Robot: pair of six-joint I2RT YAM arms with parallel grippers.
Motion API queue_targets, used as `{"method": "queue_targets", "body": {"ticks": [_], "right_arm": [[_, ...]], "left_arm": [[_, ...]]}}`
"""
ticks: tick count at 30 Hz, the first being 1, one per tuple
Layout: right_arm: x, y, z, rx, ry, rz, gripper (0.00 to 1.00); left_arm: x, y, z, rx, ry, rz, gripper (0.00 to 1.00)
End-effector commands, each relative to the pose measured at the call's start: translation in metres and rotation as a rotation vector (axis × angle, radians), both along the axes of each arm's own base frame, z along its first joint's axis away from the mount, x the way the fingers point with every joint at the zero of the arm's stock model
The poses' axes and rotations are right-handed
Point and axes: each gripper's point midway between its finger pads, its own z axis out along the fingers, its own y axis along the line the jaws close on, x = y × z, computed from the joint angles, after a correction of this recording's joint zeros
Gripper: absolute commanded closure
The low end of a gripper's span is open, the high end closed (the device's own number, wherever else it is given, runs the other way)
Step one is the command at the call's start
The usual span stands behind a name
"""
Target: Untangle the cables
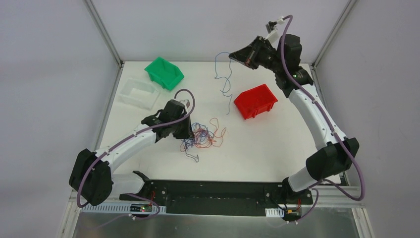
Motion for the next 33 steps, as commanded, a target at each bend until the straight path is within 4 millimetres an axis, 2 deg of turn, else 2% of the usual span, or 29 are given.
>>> {"method": "queue_targets", "body": {"ticks": [1, 4, 5, 6, 9, 10, 13, 18, 22, 24, 28, 29, 32, 33], "right_arm": [[0.004, 0.037, 0.021, 0.032, -0.067, 0.062, 1.0], [0.008, 0.077, 0.014, 0.017, -0.072, 0.11, 1.0], [0.009, 0.085, 0.017, 0.018, -0.086, 0.112, 1.0], [0.011, 0.102, 0.015, 0.021, -0.097, 0.13, 1.0], [0.019, 0.139, 0.014, 0.032, -0.116, 0.152, 1.0], [0.018, 0.151, 0.024, 0.05, -0.135, 0.166, 1.0], [0.021, 0.189, 0.019, 0.077, -0.141, 0.197, 1.0], [0.021, 0.247, 0.008, 0.152, -0.159, 0.236, 1.0], [0.027, 0.28, 0.006, 0.248, -0.231, 0.189, 1.0], [0.036, 0.294, -0.004, 0.282, -0.27, 0.14, 1.0], [0.047, 0.314, -0.014, 0.342, -0.321, 0.026, 0.99], [0.048, 0.318, -0.021, 0.338, -0.311, 0.026, 0.86], [0.04, 0.321, -0.042, 0.308, -0.267, 0.074, 0.25], [0.037, 0.318, -0.051, 0.287, -0.249, 0.078, 0.17]], "left_arm": [[-0.007, -0.003, 0.011, -0.077, -0.033, 0.009, 0.74], [-0.009, 0.007, 0.026, -0.109, -0.082, 0.04, 0.38], [-0.009, 0.013, 0.03, -0.118, -0.089, 0.066, 0.3], [-0.008, 0.02, 0.035, -0.129, -0.097, 0.096, 0.25], [-0.006, 0.045, 0.05, -0.138, -0.112, 0.204, 0.23], [-0.006, 0.054, 0.056, -0.138, -0.127, 0.239, 0.22], [-0.005, 0.082, 0.067, -0.084, -0.167, 0.355, 0.21], [-0.008, 0.117, 0.08, 0.027, -0.209, 0.48, 0.23], [-0.01, 0.146, 0.092, 0.109, -0.25, 0.605, 0.24], [-0.01, 0.157, 0.097, 0.142, -0.279, 0.651, 0.23], [-0.009, 0.18, 0.115, 0.239, -0.337, 0.705, 0.23], [-0.008, 0.186, 0.12, 0.269, -0.35, 0.717, 0.21], [-0.008, 0.2, 0.131, 0.349, -0.381, 0.737, 0.21], [-0.008, 0.203, 0.135, 0.364, -0.39, 0.737, 0.2]]}}
